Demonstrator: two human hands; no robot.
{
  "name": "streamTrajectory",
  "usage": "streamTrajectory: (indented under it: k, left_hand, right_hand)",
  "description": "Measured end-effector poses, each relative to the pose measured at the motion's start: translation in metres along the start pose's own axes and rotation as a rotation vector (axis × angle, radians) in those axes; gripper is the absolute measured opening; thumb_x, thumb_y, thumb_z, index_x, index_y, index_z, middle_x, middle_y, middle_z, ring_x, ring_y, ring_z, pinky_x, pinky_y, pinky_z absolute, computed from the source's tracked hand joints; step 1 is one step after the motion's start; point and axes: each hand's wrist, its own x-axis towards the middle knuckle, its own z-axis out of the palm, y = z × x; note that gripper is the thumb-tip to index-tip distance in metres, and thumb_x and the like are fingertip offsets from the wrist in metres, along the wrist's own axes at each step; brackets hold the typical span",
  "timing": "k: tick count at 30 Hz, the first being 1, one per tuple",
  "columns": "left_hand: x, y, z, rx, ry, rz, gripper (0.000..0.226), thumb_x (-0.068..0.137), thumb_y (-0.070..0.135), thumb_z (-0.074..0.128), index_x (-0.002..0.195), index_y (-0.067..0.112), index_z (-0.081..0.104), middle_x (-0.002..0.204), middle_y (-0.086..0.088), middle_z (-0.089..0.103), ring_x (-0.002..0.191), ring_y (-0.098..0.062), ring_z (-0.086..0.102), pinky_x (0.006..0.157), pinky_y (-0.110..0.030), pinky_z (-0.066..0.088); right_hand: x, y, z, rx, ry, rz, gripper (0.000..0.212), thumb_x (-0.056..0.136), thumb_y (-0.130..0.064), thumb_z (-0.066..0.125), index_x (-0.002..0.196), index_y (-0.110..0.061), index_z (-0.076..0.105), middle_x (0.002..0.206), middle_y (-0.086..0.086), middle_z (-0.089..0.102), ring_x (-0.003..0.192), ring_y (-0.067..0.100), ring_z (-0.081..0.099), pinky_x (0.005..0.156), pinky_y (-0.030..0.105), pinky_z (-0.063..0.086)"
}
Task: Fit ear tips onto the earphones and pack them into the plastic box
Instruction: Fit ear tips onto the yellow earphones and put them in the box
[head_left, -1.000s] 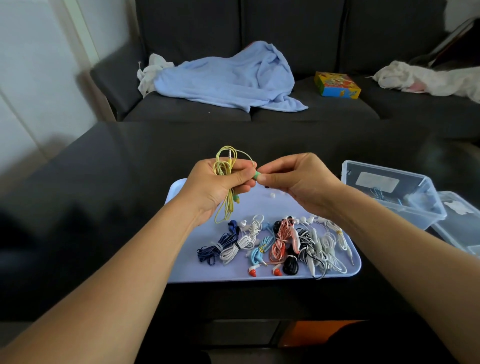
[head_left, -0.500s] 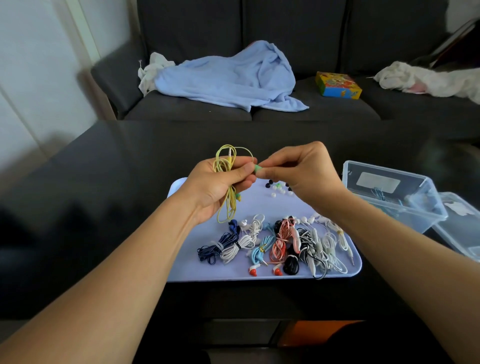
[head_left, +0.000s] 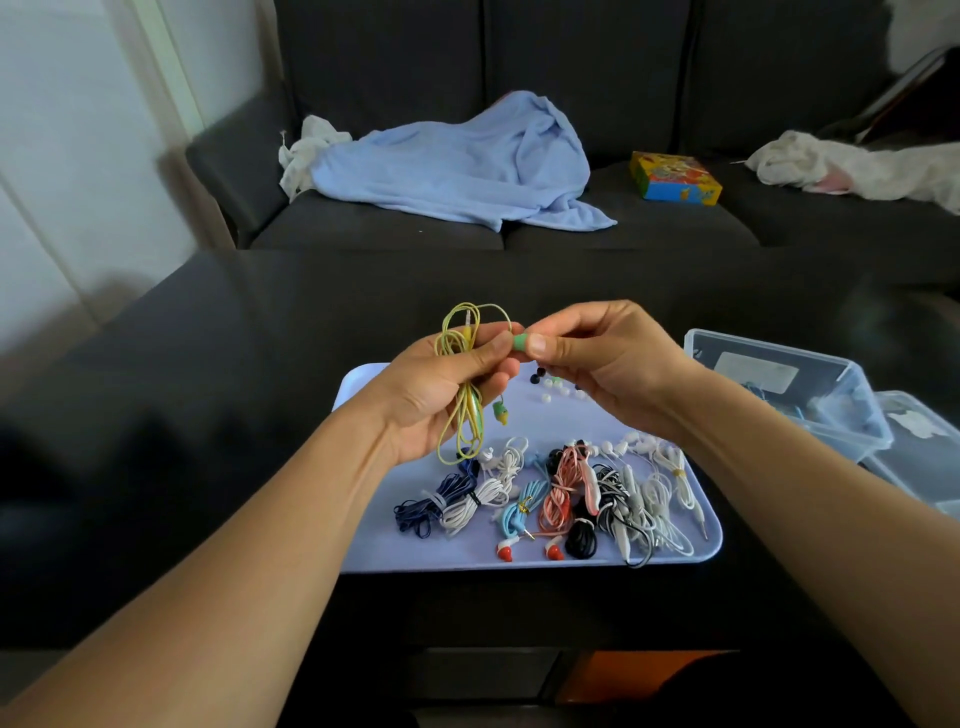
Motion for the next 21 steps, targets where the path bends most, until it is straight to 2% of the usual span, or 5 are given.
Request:
streamTrajectory:
  k: [2, 5, 8, 15, 21]
  left_hand:
    - [0.001, -0.001, 0.001, 0.045, 0.003, 0.002, 0.012, 0.071, 0.009, 0.069, 0.079, 0.010, 0.078, 0.069, -0.004, 0.071, 0.058, -0.007, 0.068, 0.053, -0.014, 0.054]
    - [0.004, -0.003, 0.003, 0.103, 0.050, 0.035, 0.012, 0.082, 0.003, 0.068, 0.093, 0.006, 0.072, 0.070, -0.005, 0.073, 0.060, -0.007, 0.069, 0.056, -0.014, 0.055]
    - [0.008, -0.004, 0.007, 0.081, 0.096, 0.075, 0.011, 0.088, 0.002, 0.066, 0.097, 0.005, 0.071, 0.073, -0.006, 0.074, 0.062, -0.008, 0.070, 0.058, -0.014, 0.055]
    - [0.015, -0.007, 0.014, -0.077, 0.169, 0.185, 0.012, 0.088, -0.005, 0.065, 0.095, 0.003, 0.071, 0.082, -0.009, 0.076, 0.073, -0.014, 0.074, 0.066, -0.018, 0.058]
    - [0.017, -0.012, 0.015, 0.039, 0.227, 0.353, 0.013, 0.087, -0.004, 0.069, 0.094, 0.006, 0.073, 0.085, -0.008, 0.077, 0.078, -0.017, 0.074, 0.072, -0.021, 0.058]
  right_hand:
    - [-0.003, -0.003, -0.006, -0.178, 0.027, -0.111, 0.016, 0.063, -0.014, 0.082, 0.077, -0.006, 0.077, 0.076, 0.009, 0.076, 0.071, 0.023, 0.065, 0.069, 0.030, 0.052]
    - [-0.006, -0.008, -0.010, -0.426, 0.090, -0.263, 0.020, 0.068, -0.011, 0.086, 0.083, 0.000, 0.078, 0.077, 0.008, 0.077, 0.070, 0.017, 0.073, 0.069, 0.023, 0.058]
    - [-0.005, -0.005, -0.010, -0.529, 0.187, -0.363, 0.017, 0.073, -0.011, 0.085, 0.084, -0.001, 0.078, 0.076, 0.005, 0.076, 0.068, 0.011, 0.073, 0.067, 0.019, 0.057]
    - [0.003, 0.008, 0.003, -0.491, 0.315, -0.377, 0.010, 0.083, -0.009, 0.079, 0.093, -0.006, 0.079, 0.084, 0.001, 0.075, 0.074, 0.007, 0.071, 0.070, 0.018, 0.055]
    - [0.002, 0.006, 0.014, -0.157, 0.366, -0.121, 0.007, 0.086, -0.007, 0.076, 0.091, -0.010, 0.079, 0.078, 0.004, 0.077, 0.073, 0.014, 0.068, 0.073, 0.021, 0.058]
